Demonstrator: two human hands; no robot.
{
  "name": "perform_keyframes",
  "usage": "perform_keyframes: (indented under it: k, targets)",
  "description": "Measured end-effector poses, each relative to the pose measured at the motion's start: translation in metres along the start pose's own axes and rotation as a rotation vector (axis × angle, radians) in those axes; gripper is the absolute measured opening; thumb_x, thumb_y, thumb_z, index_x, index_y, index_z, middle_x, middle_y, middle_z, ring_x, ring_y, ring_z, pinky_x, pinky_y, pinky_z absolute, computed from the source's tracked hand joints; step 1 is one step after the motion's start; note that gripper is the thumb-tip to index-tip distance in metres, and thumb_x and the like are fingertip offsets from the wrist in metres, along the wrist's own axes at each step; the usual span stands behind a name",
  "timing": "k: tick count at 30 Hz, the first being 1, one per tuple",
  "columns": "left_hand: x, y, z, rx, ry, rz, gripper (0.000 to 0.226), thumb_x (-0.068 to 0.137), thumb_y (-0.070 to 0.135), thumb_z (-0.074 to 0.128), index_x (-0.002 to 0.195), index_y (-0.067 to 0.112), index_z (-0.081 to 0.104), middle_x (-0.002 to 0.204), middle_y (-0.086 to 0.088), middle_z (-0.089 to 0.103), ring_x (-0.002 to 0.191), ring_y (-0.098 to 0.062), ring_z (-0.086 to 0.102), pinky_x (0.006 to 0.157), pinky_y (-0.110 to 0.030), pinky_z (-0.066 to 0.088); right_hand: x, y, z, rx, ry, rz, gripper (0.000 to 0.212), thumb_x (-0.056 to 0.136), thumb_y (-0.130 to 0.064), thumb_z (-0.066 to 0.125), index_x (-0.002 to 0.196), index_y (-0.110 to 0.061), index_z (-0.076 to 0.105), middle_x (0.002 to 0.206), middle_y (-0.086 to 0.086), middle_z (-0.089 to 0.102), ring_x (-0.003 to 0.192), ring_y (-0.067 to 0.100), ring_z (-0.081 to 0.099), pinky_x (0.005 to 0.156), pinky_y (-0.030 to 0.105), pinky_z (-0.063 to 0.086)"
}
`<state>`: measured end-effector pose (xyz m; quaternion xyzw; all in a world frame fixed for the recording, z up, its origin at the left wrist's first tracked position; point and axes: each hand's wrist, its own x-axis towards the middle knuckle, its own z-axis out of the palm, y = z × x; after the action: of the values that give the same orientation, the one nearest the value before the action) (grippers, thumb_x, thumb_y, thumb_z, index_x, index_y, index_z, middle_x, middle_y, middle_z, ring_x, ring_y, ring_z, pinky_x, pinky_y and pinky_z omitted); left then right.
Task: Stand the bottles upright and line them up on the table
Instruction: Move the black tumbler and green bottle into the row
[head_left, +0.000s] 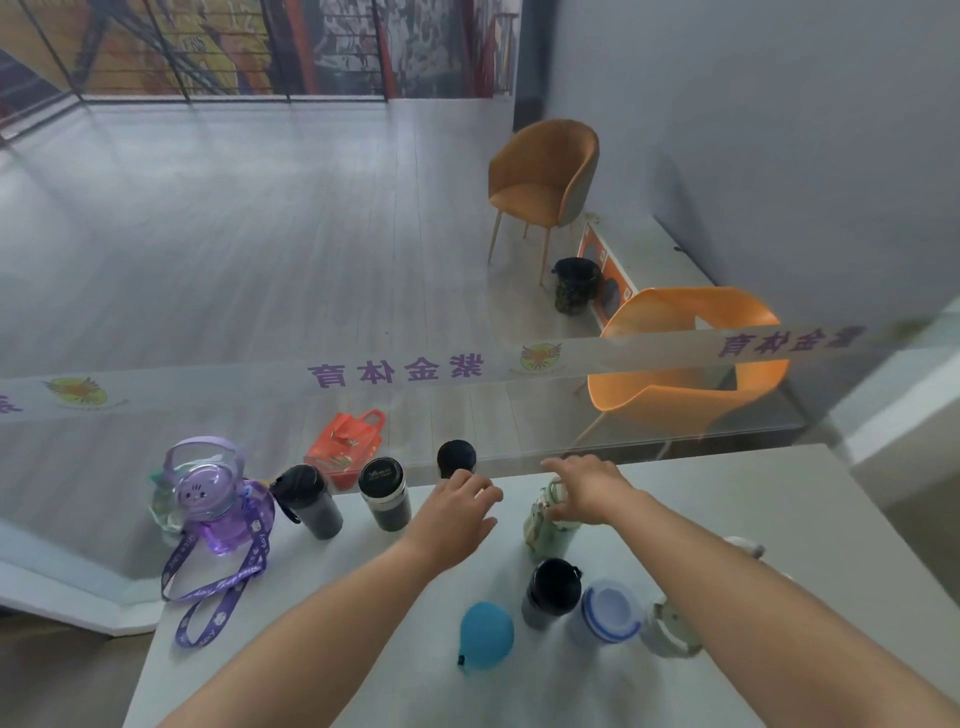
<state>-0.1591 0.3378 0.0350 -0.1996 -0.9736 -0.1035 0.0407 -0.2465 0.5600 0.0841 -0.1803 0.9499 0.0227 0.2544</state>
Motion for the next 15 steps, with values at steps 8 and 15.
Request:
perform_keyframes:
  k: [8, 15]
  targets:
    - [0.012, 0.008, 0.002, 0.07, -0.032, -0.23, 0.043, 0.093, 0.025, 0.048, 0.135, 0.016, 0.044, 0.137, -0.005, 0.048, 0.126, -0.027, 0.042, 0.105, -0.04, 0.04, 0.004, 0.017, 0.017, -0.023, -0.027, -0.094, 0.082, 0.079, -0.05, 0.073, 0.149, -0.033, 0.032, 0.143, 0.005, 0.05, 0.125, 0.031, 0.054, 0.104, 0.043, 0.039]
    - [0.024, 0.009, -0.002, 0.088, -0.081, -0.391, 0.05, 0.091, 0.019, 0.044, 0.141, 0.012, 0.039, 0.147, -0.009, 0.04, 0.133, -0.032, 0.035, 0.111, -0.042, 0.029, 0.027, 0.023, 0.003, -0.018, 0.04, -0.221, 0.077, 0.077, -0.053, 0.069, 0.145, -0.032, 0.039, 0.136, -0.001, 0.057, 0.127, 0.023, 0.054, 0.113, 0.043, 0.025]
